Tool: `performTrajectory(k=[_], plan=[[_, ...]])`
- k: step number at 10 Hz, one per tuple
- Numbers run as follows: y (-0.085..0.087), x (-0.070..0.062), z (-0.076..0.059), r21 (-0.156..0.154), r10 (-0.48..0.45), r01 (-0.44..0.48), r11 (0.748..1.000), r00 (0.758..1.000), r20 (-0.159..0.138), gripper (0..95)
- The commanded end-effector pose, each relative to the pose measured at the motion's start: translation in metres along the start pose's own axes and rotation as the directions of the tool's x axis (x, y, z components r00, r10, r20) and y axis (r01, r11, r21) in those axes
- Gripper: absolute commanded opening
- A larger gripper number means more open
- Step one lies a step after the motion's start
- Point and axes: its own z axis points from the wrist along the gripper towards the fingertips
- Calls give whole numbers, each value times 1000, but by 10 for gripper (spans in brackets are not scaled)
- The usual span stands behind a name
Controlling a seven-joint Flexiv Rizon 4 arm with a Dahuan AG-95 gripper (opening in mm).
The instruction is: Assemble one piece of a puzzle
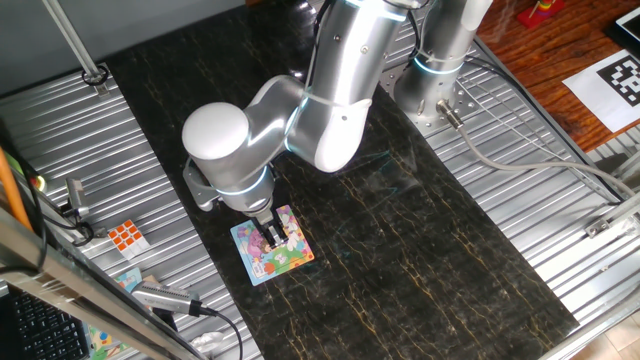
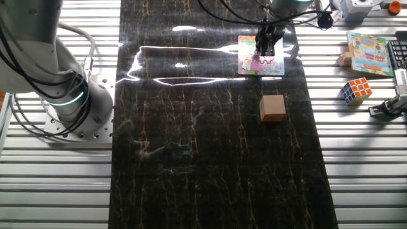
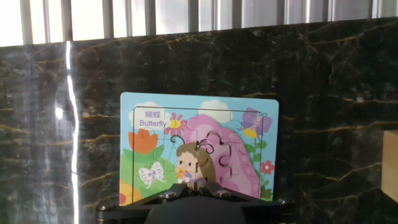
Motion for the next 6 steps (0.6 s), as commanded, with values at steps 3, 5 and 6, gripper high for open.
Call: performTrajectory(k=[3, 5, 6], plan=[[0, -1, 3, -4, -4, 4, 1000, 1000, 6, 0], [0, -1, 3, -4, -3, 3, 1000, 1000, 7, 0], [0, -2, 3, -4, -2, 2, 1000, 1000, 9, 0]])
